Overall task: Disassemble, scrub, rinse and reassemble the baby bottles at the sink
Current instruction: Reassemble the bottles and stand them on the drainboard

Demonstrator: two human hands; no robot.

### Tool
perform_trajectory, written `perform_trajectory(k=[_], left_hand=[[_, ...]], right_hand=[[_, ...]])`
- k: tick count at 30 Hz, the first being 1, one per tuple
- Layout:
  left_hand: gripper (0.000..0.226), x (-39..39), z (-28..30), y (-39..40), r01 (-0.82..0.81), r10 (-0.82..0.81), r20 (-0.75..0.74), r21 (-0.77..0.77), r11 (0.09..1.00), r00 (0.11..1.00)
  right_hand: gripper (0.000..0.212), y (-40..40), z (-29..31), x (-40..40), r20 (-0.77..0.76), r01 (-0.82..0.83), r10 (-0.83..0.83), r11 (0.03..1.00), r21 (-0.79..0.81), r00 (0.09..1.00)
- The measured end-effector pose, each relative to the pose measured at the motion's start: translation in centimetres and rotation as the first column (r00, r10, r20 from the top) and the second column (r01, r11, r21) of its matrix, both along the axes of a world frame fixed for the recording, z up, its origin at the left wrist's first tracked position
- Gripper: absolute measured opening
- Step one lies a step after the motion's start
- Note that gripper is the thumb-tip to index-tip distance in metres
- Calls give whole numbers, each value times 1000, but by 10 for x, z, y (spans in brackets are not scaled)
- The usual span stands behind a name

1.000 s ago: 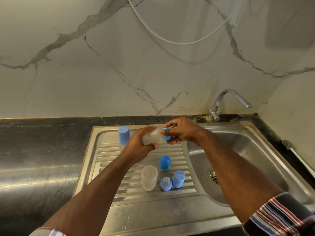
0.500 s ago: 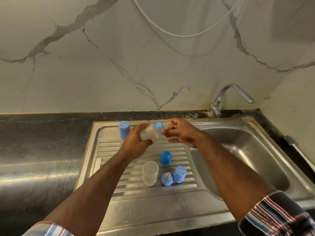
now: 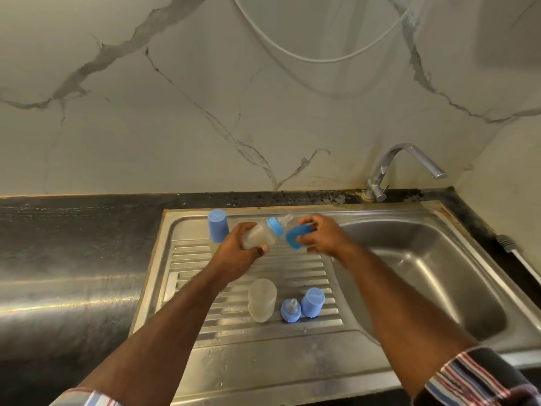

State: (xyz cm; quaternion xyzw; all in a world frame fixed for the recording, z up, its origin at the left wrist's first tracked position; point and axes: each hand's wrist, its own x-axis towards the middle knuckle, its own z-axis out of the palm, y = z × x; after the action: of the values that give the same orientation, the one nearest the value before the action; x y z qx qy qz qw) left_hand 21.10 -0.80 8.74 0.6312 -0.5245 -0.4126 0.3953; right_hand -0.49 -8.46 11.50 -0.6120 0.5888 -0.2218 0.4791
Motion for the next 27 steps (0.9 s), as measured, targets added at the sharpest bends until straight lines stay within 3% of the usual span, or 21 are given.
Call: perform_trajectory(k=[2, 5, 9, 13, 20, 27], left_hand=[[53, -1, 1, -1, -14, 14, -55, 15, 1000, 998], [49, -3, 3, -3, -3, 5, -87, 17, 1000, 996], [49, -5, 6, -5, 45, -42, -126, 21, 999, 991], [46, -7, 11, -7, 77, -70, -181, 30, 997, 981], [51, -12, 16, -10, 52, -51, -113, 2, 999, 992], [54, -21, 11, -8, -15, 12, -26, -109, 994, 1000]], right_hand=[[36, -6, 22, -9, 253, 120, -142, 988, 99, 957], [34, -7, 43, -14, 436, 36, -96, 989, 144, 895], [43, -2, 49, -12, 337, -120, 93, 991, 63, 937], [47, -1, 48, -9, 225, -179, 176, 984, -9, 958], [49, -3, 54, -7, 83, -196, 205, 975, -105, 975], [40, -4, 55, 1, 97, -108, 106, 994, 11, 990]])
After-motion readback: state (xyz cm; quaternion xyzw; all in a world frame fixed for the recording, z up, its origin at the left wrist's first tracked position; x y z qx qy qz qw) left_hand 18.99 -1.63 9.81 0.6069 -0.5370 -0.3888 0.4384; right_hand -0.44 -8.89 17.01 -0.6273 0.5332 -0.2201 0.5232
